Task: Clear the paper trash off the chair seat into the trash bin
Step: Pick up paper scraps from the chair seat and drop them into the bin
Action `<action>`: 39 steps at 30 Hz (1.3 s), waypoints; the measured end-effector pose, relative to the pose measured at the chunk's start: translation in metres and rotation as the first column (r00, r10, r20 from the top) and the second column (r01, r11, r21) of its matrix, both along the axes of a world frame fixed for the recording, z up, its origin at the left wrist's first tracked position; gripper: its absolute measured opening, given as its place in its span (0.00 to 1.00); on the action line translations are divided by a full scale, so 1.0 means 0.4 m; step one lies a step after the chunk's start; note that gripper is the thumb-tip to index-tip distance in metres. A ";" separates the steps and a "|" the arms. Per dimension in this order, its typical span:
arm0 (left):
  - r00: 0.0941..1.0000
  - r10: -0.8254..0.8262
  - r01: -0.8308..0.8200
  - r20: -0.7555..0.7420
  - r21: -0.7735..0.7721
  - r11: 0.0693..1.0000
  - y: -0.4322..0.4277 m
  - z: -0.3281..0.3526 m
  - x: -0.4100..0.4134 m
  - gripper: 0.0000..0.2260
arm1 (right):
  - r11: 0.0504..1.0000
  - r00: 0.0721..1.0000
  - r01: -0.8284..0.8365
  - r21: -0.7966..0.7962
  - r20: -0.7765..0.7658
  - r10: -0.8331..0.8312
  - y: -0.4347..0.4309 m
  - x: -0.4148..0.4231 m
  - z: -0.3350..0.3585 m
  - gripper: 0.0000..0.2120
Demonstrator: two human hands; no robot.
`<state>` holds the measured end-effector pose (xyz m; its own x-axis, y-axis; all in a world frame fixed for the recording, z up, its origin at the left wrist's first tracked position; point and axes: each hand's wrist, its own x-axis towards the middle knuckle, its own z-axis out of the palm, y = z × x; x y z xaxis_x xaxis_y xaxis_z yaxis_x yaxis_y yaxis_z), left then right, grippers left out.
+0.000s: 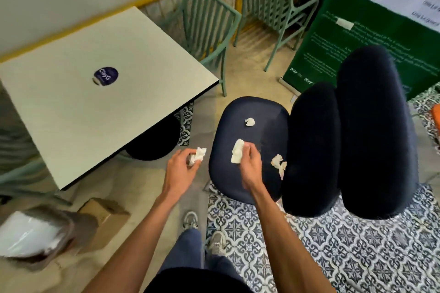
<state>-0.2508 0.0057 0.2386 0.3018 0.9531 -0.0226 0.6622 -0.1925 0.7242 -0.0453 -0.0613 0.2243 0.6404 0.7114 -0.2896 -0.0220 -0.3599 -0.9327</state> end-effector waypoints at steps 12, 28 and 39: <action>0.921 0.381 -0.385 0.078 0.043 0.922 -0.140 0.047 -0.475 0.14 | 0.902 0.870 -0.431 -0.028 -0.278 0.407 0.027 -0.491 0.017 0.12; 0.874 0.487 -0.483 -0.014 -0.152 0.862 -0.297 -0.012 -1.070 0.19 | 0.718 0.727 -0.678 -0.158 0.008 0.687 0.002 -1.157 0.056 0.33; 0.731 0.657 -0.683 -0.187 -0.178 0.709 -0.211 -0.143 -1.283 0.08 | 0.427 0.414 -0.806 -0.410 0.127 0.902 0.108 -1.409 -0.091 0.25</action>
